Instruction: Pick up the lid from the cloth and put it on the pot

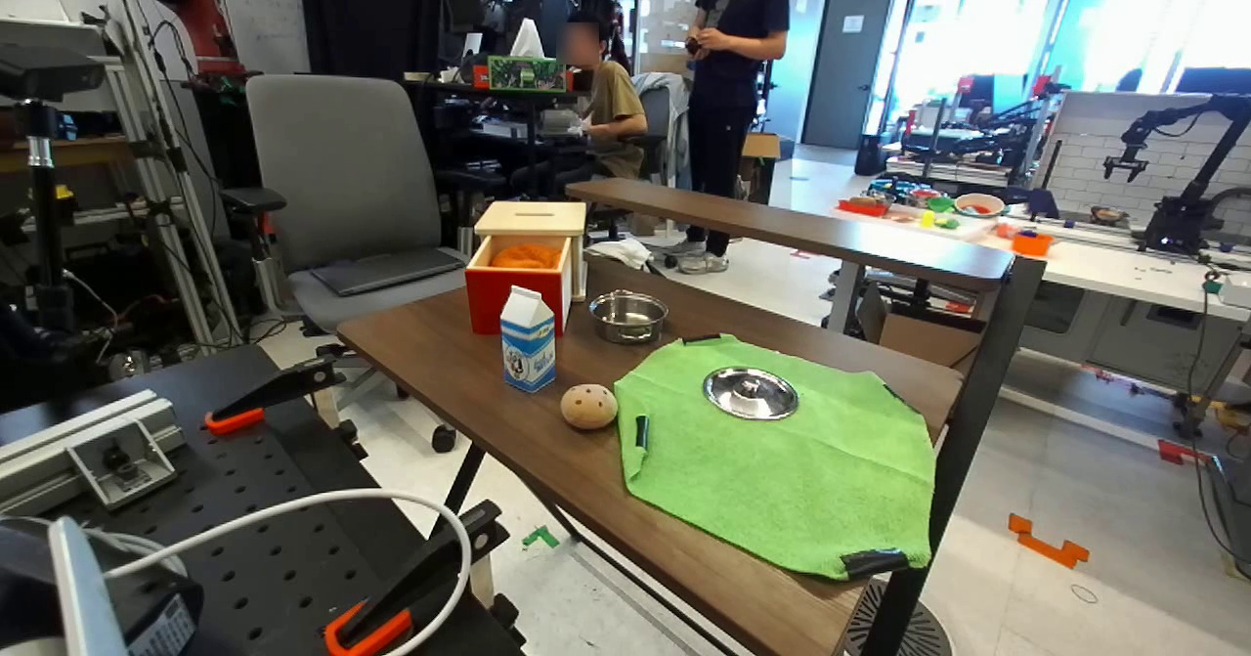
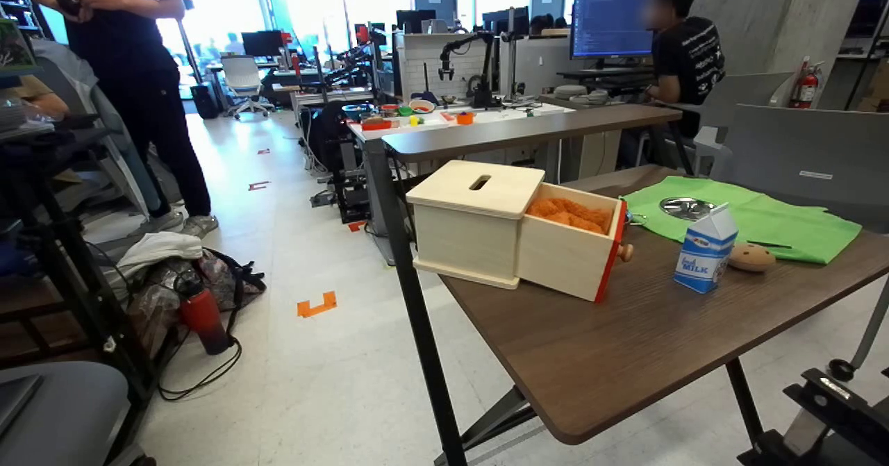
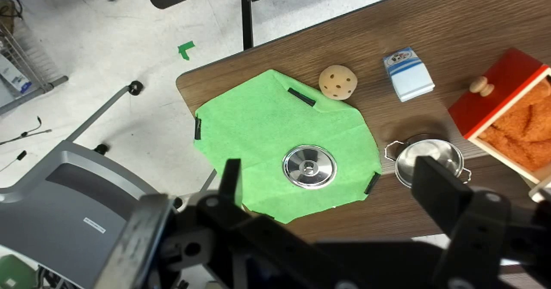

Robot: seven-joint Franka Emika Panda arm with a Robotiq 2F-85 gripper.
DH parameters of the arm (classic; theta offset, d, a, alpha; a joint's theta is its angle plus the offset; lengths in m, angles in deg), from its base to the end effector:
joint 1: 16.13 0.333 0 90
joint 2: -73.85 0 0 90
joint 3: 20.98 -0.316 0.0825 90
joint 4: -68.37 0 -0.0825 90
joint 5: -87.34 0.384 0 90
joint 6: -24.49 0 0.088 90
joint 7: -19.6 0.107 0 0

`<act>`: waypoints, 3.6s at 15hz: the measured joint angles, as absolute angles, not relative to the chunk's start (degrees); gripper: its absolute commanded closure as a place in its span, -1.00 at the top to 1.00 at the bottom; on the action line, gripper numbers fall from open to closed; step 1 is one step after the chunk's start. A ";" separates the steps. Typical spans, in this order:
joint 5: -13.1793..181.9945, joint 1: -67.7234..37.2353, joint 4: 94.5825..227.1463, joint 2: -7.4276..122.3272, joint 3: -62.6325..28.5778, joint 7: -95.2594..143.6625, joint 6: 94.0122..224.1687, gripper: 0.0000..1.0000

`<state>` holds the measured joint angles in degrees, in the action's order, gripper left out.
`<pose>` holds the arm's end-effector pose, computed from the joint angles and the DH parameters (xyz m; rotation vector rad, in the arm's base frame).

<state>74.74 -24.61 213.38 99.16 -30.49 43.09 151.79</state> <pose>0.4162 0.0016 0.4396 2.8794 -0.4062 0.2514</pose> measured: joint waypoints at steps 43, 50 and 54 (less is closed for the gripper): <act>100.41 -22.90 180.97 55.99 -18.23 72.23 143.54 1.00; 104.66 -22.99 175.99 52.57 -16.45 65.37 160.39 1.00; 104.66 -22.76 176.19 52.42 -16.41 65.39 160.33 1.00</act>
